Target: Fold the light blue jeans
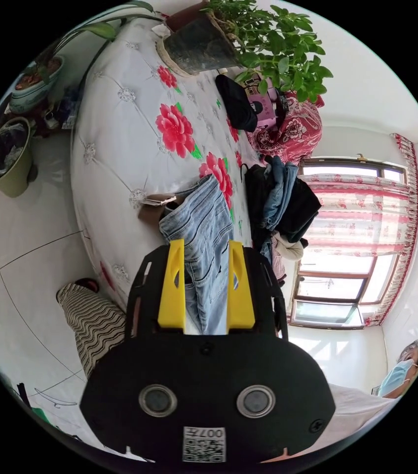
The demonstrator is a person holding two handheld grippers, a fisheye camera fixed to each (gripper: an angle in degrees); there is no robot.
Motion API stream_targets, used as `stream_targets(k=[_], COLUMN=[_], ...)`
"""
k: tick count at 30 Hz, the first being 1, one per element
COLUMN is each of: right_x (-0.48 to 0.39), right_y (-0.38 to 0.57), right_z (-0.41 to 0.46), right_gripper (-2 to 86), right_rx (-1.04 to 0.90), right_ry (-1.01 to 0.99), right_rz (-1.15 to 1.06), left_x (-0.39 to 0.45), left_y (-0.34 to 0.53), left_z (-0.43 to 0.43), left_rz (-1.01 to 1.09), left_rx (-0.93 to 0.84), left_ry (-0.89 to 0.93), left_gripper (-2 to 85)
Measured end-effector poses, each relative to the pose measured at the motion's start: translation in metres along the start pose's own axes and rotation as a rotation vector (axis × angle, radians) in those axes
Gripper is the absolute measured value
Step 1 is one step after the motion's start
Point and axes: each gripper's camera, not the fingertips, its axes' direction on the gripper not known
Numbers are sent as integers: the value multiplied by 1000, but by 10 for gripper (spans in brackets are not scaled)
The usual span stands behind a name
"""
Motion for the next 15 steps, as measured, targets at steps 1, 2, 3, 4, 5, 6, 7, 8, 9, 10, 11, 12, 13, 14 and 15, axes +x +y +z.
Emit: stream_targets(k=[1,2,3,4,5,6,7,8,9,10,11,12,13,14,15], right_x=[-16,-51,-90,-110,-150,-186,-201,-229,-248,-255,-263,-263,-261,-251,-239], right_y=[1,5,16,24,47,77,94,131,171,191,231,271,289,322,351], right_z=[1,5,10,13,19,26,29,37,46,51,63,79,88,109,131], right_gripper=[1,0,0,0,-1,-1,-1,0,0,1,3,5,8,13,17], right_rx=[-19,-67,-125,-154,-222,-298,-337,-421,-509,-557,-662,-767,-819,-937,-1087], right_ry=[-16,-40,-59,-67,-83,-104,-118,-154,-196,-214,-241,-244,-236,-204,-136], right_rz=[-60,-194,-352,-434,-608,-779,-855,-1001,-1129,-1184,-1280,-1349,-1367,-1374,-1376], left_x=[0,-1,-4,-5,-9,-11,-13,-14,-13,-13,-12,-13,-14,-15,-16], left_y=[2,7,12,14,18,21,22,23,23,22,20,16,15,12,9], left_z=[-2,-6,-9,-9,-8,-5,-3,2,8,12,22,32,38,51,61], left_rz=[3,3,5,4,-4,-8,-10,-14,-12,-7,1,-6,-10,-23,-44], left_rx=[1,2,6,3,-3,-4,-5,-6,-5,-5,-10,-19,-23,-34,-34], left_ry=[-5,-12,-1,7,19,32,40,56,79,90,100,91,90,93,102], left_gripper=[122,126,131,133,140,148,153,161,169,171,176,179,180,169,154])
